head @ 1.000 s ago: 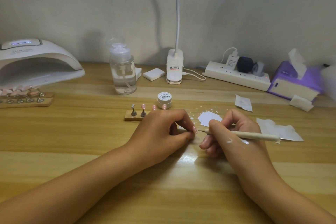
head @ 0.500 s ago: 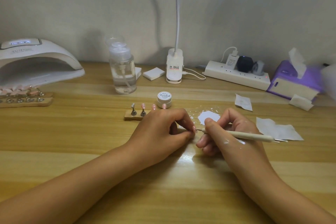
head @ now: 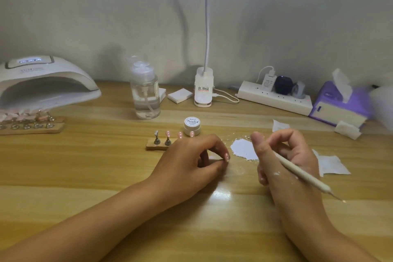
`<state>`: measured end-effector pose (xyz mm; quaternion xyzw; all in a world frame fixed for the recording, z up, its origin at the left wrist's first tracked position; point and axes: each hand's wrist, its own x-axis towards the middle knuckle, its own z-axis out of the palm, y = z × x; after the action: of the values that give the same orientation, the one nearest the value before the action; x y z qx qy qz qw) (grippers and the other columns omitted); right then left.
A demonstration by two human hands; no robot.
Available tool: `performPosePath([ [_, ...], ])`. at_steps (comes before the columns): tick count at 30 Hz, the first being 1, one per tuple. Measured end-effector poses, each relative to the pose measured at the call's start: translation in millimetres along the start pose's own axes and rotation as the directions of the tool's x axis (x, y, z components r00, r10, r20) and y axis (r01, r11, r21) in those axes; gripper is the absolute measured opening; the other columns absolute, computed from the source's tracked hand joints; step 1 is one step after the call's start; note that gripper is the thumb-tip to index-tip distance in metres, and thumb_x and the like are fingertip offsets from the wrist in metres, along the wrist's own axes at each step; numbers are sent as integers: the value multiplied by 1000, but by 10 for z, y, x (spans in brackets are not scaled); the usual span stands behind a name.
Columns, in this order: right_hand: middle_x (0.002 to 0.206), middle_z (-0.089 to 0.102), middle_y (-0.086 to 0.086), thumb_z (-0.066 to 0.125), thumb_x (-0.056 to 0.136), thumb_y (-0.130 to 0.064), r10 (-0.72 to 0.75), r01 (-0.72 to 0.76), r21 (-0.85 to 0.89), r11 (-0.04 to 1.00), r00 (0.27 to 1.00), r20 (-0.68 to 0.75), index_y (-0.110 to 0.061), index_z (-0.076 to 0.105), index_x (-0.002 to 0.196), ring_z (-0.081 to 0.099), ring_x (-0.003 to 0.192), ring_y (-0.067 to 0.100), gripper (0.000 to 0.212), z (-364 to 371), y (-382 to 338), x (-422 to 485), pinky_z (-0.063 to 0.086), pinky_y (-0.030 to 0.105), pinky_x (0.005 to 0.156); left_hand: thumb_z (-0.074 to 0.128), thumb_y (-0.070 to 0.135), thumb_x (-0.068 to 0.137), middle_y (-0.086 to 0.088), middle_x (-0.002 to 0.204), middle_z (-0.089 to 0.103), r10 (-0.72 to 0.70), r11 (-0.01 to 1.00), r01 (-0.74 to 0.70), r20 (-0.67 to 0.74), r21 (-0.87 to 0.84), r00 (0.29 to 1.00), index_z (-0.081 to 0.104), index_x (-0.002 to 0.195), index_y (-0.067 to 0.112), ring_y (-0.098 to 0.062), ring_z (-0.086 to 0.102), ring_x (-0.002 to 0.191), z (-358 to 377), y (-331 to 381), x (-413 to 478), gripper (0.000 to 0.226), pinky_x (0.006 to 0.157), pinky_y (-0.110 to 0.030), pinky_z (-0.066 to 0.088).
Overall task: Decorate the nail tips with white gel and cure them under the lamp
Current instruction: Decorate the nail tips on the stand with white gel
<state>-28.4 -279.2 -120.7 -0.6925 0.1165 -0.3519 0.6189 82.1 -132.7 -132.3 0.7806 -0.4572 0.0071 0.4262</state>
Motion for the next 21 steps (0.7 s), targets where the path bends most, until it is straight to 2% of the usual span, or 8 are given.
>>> performPosePath([
  [2, 69, 66, -4, 71, 86, -37, -73, 75, -48, 996, 996, 43, -35, 58, 85, 61, 53, 9, 13, 4, 4, -6, 48, 18, 48, 67, 23, 87, 21, 94, 67, 18, 1000, -18, -16, -23, 1000, 65, 91, 31, -9, 59, 66, 5, 7, -6, 9, 67, -20, 38],
  [4, 87, 72, -5, 64, 90, -38, -106, 112, -75, 991, 991, 76, -39, 64, 97, 69, 65, 11, 7, 13, 11, -9, 53, 21, 52, 67, 21, 89, 20, 94, 66, 44, 998, -45, -43, -33, 998, 63, 93, 30, -8, 61, 66, 16, 15, -11, 10, 61, -14, 37],
  [7, 93, 74, -9, 56, 100, -42, -130, 153, -166, 974, 981, 141, -40, 67, 101, 71, 72, 13, 11, 28, -1, -7, 54, 21, 57, 67, 19, 90, 23, 89, 64, 76, 997, -79, -98, -27, 992, 65, 94, 28, -6, 60, 67, -4, 66, -7, 10, 57, -10, 35],
  [9, 98, 71, -16, 60, 96, -32, -191, 251, -323, 913, 960, 206, -40, 68, 101, 70, 85, 7, 11, 37, 25, -16, 53, 16, 64, 67, 21, 90, 29, 84, 62, 73, 996, -80, -132, -46, 989, 66, 96, 25, -3, 59, 66, -6, 93, -7, 8, 59, -9, 35],
  [10, 101, 69, -19, 65, 93, -25, -205, 283, -373, 884, 950, 233, -40, 66, 102, 68, 89, 6, 18, 47, 31, -20, 53, 16, 66, 67, 23, 89, 32, 82, 61, 64, 996, -72, -153, -49, 986, 65, 96, 26, -2, 58, 65, -20, 117, -10, 8, 60, -10, 35],
  [14, 102, 66, -23, 75, 84, -7, -195, 288, -429, 856, 949, 247, -41, 54, 107, 68, 84, 5, 46, 65, 57, -36, 56, 22, 62, 67, 30, 86, 30, 83, 67, 48, 999, -50, -192, -8, 980, 55, 97, 38, 3, 58, 61, -32, 204, -54, 18, 59, -7, 34],
  [17, 99, 67, -26, 76, 84, -4, -212, 295, -443, 847, 951, 227, -40, 48, 107, 69, 81, 4, 51, 63, 51, -27, 58, 27, 65, 71, 30, 87, 20, 92, 73, 18, 1000, -17, -164, 7, 986, 43, 101, 45, 6, 60, 66, -47, 249, -75, 35, 62, -8, 37],
  [21, 98, 68, -26, 79, 81, -3, -250, 330, -440, 835, 940, 231, -35, 49, 106, 69, 81, 8, 50, 92, 7, -41, 58, 31, 64, 69, 28, 90, 19, 91, 74, -2, 1000, 2, -133, -1, 991, 38, 102, 47, 5, 60, 68, -112, 290, -78, 39, 67, -9, 39],
])
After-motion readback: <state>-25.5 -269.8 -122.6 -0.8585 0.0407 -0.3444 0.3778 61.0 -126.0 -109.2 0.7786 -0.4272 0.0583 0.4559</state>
